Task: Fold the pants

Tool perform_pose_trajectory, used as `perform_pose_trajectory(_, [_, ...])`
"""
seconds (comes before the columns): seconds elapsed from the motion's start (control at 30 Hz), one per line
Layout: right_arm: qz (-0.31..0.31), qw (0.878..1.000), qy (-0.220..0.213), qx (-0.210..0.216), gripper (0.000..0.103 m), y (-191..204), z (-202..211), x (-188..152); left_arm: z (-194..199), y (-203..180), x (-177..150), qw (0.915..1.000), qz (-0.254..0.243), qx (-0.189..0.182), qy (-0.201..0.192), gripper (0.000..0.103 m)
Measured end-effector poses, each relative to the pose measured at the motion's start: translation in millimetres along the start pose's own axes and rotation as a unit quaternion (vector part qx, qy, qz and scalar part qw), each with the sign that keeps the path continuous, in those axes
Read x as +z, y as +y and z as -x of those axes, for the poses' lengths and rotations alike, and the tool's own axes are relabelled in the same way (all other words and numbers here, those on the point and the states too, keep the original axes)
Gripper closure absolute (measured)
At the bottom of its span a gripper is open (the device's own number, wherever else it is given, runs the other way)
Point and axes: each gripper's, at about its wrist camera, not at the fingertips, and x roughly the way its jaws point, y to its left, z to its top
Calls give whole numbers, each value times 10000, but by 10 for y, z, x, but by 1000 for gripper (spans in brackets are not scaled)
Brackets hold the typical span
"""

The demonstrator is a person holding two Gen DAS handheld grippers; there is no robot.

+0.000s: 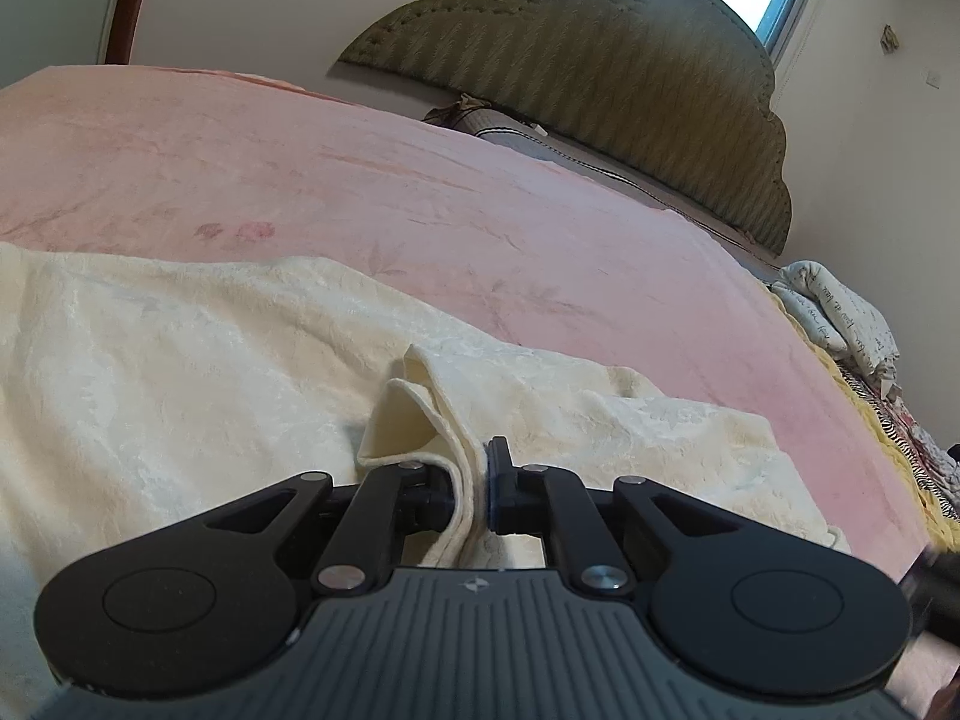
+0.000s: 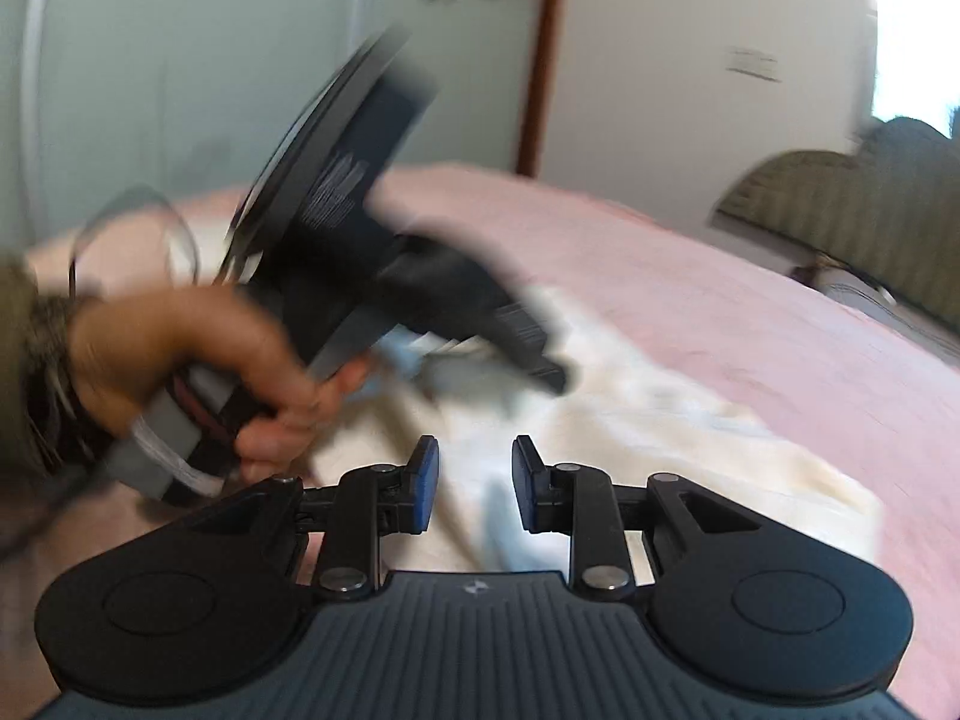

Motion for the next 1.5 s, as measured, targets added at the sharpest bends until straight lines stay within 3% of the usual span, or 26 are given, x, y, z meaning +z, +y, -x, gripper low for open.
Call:
perform_pose_trajectory(0.07, [-571,9974,-170,-413,77,-323,171,-29,-1,-12,-16,10000,-41,78,42,87])
perform_pose_trajectory(0.1, [-887,9937,-117,-668,77,-525,190,-75,14,-14,-12,9999,-53,141,67,79])
perform_pose_trajectory(0.17, [-1385,9829,464,-1120,77,-792,151,-248,69,8,18,9996,-50,261,111,67])
perform_pose_trajectory(0.2, [-1534,9782,828,-1126,77,-877,114,-349,117,24,35,9992,-42,389,98,59])
perform_pose_trajectory(0.23, [-1581,9768,1005,-1033,78,-912,119,-451,169,39,56,9985,-60,548,51,59])
perform_pose_trajectory(0.33, [-1560,9803,731,-970,77,-912,321,-475,318,16,179,9949,-209,971,-185,60])
perform_pose_trajectory(0.43, [-1729,9764,340,-1249,76,-942,511,-449,338,-179,349,9969,-465,601,-190,56])
perform_pose_trajectory(0.57, [-1519,9771,414,-1433,76,-1196,186,-187,121,-547,361,9963,-847,4,135,41])
perform_pose_trajectory(0.63, [-1425,9771,563,-1474,76,-1315,-116,-85,-42,-665,288,9936,-1110,49,195,30])
perform_pose_trajectory(0.7, [-1526,9733,976,-1406,77,-1460,-381,-93,-266,-696,186,9885,-1371,460,435,35])
perform_pose_trajectory(0.77, [-1637,9689,1209,-1412,77,-1533,-532,-130,-218,-662,127,9879,-1402,520,409,39])
perform_pose_trajectory(0.87, [-1416,9732,961,-1537,76,-1293,-340,-63,45,-571,64,9913,-1270,316,162,29])
perform_pose_trajectory(0.97, [-1436,9798,802,-1140,73,-1005,-120,-137,97,-550,-110,9877,-1472,412,318,26])
perform_pose_trajectory(1.03, [-1385,9796,1034,-1030,57,-870,-160,-256,22,-525,-259,9829,-1697,515,491,24])
perform_pose_trajectory(1.13, [-1444,9775,937,-1217,55,-785,-179,-362,133,-568,-375,9788,-1922,677,224,24])
perform_pose_trajectory(1.27, [-1329,9829,591,-1129,54,-616,-90,-195,307,-467,-297,9838,-1645,707,-78,23])
perform_pose_trajectory(1.33, [-1165,9857,781,-931,42,-541,-193,-197,328,-389,-238,9861,-1451,801,-68,22])
perform_pose_trajectory(1.37, [-1055,9856,1011,-853,42,-512,-288,-229,331,-351,-209,9874,-1338,845,-22,22])
perform_pose_trajectory(1.5, [-856,9868,859,-1078,41,-381,-250,-187,295,-179,-160,9894,-1024,1015,147,22])
